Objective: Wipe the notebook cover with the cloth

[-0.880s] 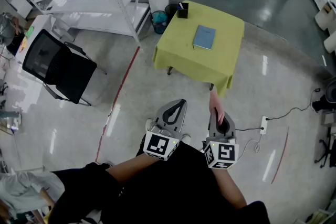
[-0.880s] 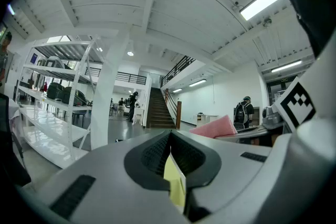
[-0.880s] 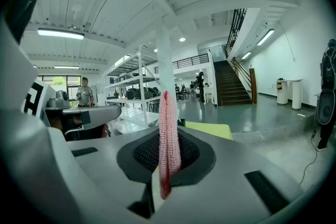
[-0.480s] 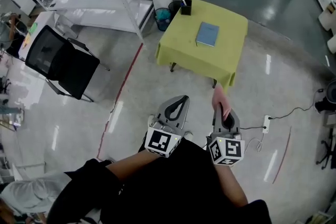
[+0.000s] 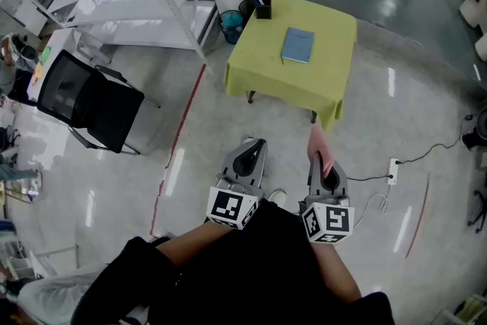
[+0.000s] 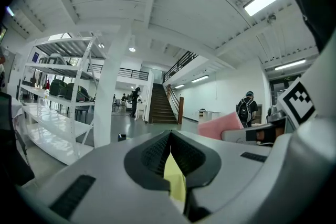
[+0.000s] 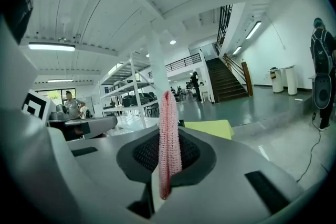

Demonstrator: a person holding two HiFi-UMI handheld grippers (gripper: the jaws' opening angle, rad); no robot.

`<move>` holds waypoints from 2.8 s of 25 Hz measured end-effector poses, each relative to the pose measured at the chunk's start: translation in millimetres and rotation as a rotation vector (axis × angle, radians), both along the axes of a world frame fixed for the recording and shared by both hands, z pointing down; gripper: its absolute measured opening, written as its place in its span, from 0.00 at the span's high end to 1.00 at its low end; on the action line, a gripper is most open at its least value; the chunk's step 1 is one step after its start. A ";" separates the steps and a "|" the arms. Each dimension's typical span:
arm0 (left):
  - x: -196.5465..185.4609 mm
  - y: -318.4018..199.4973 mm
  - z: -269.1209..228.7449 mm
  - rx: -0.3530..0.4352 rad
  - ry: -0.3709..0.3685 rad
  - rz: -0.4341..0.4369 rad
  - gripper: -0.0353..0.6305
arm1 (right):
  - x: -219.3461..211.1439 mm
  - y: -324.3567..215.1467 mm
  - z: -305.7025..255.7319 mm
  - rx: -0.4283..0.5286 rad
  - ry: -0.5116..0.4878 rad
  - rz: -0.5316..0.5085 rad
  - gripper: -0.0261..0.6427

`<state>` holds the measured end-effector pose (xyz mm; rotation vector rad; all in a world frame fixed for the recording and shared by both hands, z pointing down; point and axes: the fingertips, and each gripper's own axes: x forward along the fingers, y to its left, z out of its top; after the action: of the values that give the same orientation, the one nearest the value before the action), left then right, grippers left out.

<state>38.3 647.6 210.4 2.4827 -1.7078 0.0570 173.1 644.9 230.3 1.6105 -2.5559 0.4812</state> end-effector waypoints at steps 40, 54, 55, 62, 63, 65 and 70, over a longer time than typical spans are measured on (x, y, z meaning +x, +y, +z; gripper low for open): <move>-200.6 -348.3 5.3 0.016 0.035 0.097 0.93 | -200.3 -348.5 15.2 -0.118 0.167 0.048 0.91; -233.7 -402.0 19.8 0.014 0.056 0.030 0.93 | -225.7 -401.1 29.5 -0.158 0.125 0.010 0.90; -233.9 -405.6 20.7 0.015 0.056 0.018 0.93 | -224.2 -405.8 31.5 -0.157 0.118 0.007 0.91; -228.0 -438.2 24.0 -0.006 0.032 -0.054 0.93 | -209.0 -455.7 47.2 -0.176 0.075 -0.036 0.91; -224.3 -445.0 25.6 -0.016 0.028 -0.054 0.93 | -207.4 -463.4 49.3 -0.182 0.059 -0.051 0.91; -212.6 -462.9 32.1 -0.039 0.008 -0.042 0.93 | -203.8 -479.5 58.4 -0.216 0.006 -0.089 0.91; -171.3 -514.2 52.6 -0.089 -0.025 -0.007 0.93 | -187.8 -518.3 92.9 -0.334 -0.075 -0.156 0.91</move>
<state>-133.0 133.4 263.0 2.4212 -1.6850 0.1601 -14.7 126.5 323.3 1.2917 -2.4593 0.9102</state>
